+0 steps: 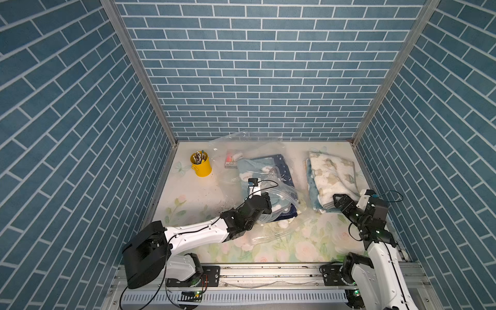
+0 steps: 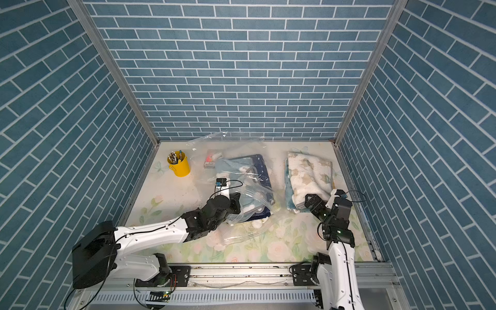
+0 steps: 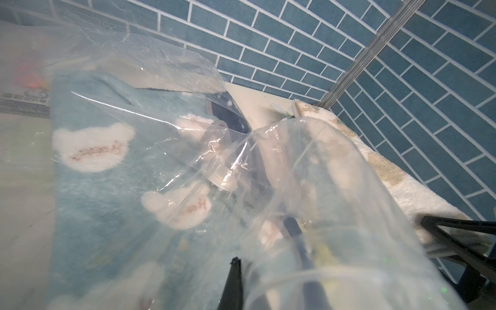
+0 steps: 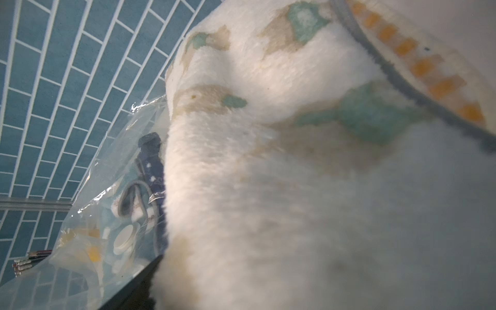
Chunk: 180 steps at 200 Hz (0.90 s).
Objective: Take the blanket out of the vacuum bag
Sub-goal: Place the blanket at the center of the board.
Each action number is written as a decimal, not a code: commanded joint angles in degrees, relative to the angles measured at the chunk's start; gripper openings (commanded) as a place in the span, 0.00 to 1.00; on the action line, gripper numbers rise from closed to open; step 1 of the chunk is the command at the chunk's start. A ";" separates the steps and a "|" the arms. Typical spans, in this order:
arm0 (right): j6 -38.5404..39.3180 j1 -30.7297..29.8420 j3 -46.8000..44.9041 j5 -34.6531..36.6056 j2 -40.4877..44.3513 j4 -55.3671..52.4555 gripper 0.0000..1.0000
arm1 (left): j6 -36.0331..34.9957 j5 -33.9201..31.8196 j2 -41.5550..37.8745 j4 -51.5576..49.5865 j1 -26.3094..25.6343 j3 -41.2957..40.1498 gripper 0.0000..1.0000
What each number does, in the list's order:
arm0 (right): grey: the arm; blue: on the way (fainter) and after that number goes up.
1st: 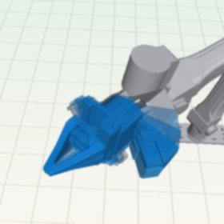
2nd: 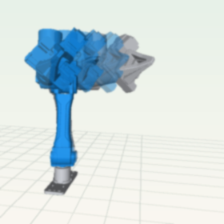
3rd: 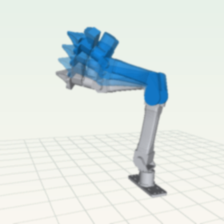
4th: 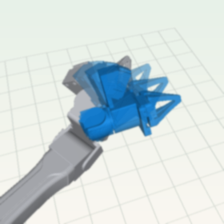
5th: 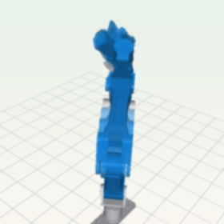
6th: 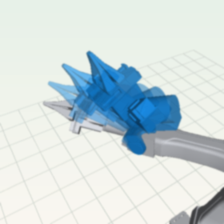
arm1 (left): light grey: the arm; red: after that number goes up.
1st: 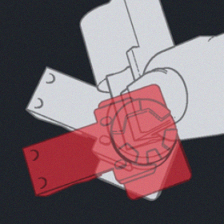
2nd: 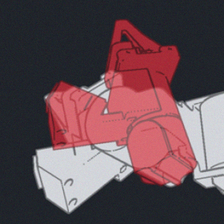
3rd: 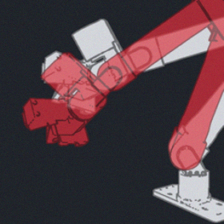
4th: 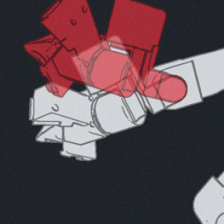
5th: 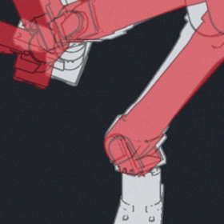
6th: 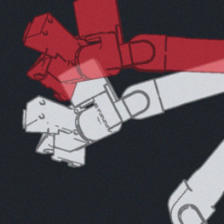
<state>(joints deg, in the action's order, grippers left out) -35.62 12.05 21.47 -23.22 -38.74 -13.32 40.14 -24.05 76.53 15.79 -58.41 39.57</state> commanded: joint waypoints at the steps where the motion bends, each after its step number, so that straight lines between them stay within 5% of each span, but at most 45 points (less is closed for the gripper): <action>1: 3.46 -1.28 -0.61 -3.37 -2.45 2.65 0.95 | -0.89 0.50 -0.24 1.00 0.40 -0.35 0.00; 49: 3.69 -9.21 -0.65 3.41 -7.90 5.35 0.89 | -0.59 0.78 -0.46 0.69 0.39 -0.79 0.00; 63: 3.80 -9.24 -0.80 3.79 -9.12 5.90 0.81 | -0.64 0.76 -0.41 0.40 0.34 -0.71 0.00; 136: -4.99 -10.91 2.39 -4.84 -6.02 7.41 0.00 | -0.36 1.98 1.35 0.38 0.33 0.06 0.00; 180: -12.00 -10.87 3.46 -13.16 -6.30 12.90 0.00 | -0.72 1.56 1.12 -0.19 0.39 0.49 0.00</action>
<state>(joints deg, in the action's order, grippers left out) -42.11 1.39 22.72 -29.54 -45.36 -5.96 40.10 -22.61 77.38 15.81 -58.41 39.48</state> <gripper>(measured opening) 0.055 0.057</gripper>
